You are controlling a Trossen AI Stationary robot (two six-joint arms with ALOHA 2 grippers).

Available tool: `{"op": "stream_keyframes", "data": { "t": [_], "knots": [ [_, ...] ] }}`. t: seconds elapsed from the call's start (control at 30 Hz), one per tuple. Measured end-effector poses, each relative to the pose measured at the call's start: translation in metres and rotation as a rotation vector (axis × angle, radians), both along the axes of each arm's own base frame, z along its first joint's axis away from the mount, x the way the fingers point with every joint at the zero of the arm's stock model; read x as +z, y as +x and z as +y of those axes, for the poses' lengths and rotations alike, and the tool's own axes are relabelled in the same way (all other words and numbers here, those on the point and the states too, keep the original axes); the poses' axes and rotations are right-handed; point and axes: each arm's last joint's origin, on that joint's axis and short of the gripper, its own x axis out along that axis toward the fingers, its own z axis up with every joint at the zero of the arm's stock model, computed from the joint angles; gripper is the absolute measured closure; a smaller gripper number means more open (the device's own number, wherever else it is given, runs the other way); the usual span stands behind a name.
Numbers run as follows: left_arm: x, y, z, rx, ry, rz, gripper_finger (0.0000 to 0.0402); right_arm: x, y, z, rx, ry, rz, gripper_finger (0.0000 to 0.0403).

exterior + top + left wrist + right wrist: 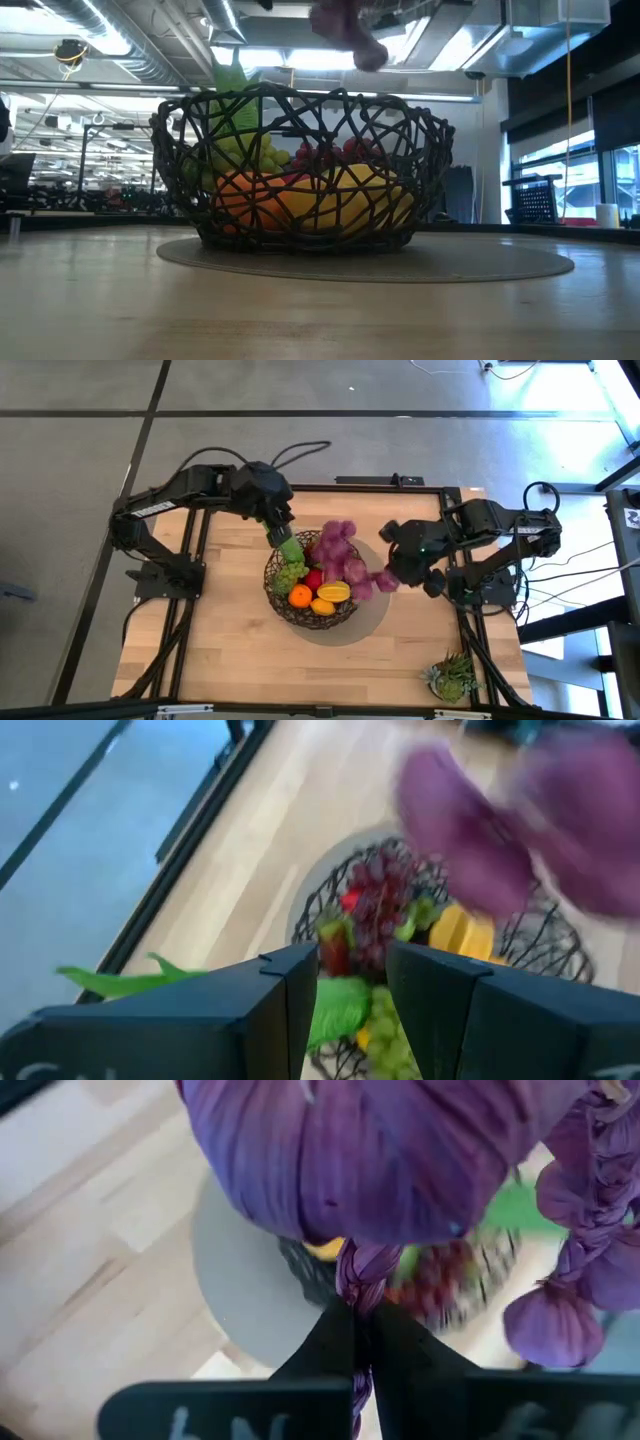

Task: Build produce basket
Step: Put the purple garlic into the wire basket

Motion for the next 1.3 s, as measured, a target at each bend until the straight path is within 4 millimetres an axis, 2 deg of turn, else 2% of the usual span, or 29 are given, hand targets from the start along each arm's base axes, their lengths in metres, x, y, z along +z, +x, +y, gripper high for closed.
{"op": "stream_keyframes", "data": {
  "t": [0.13, 0.27, 0.47, 0.8, 0.93, 1.17, 1.3],
  "knots": [
    [0.008, -0.011, -0.002, -0.005, 0.000, -0.037, 0.0289, -0.002, 0.007, 0.004, 0.195, 0.003, -0.032, 0.0402],
    [0.009, -0.012, -0.005, -0.023, -0.010, -0.039, 0.0289, -0.010, 0.017, 0.009, 0.330, 0.010, -0.035, 0.0402],
    [0.009, -0.011, -0.012, -0.057, -0.016, -0.036, 0.0289, -0.026, 0.044, 0.016, 0.396, 0.030, -0.028, 0.0402],
    [0.008, -0.009, -0.024, -0.104, -0.017, -0.035, 0.0289, -0.061, 0.089, 0.012, 0.533, 0.050, -0.002, 0.0403],
    [0.008, -0.009, -0.028, -0.119, -0.017, -0.034, 0.0289, -0.068, 0.097, 0.008, 0.597, 0.073, -0.007, 0.0401],
    [0.008, -0.009, -0.029, -0.127, -0.013, -0.033, 0.0289, -0.066, 0.101, -0.001, 0.723, 0.138, -0.098, 0.0401],
    [0.008, -0.009, -0.029, -0.126, -0.016, -0.034, 0.0289, -0.071, 0.106, -0.009, 0.760, 0.137, -0.110, 0.0401]
  ]
}}
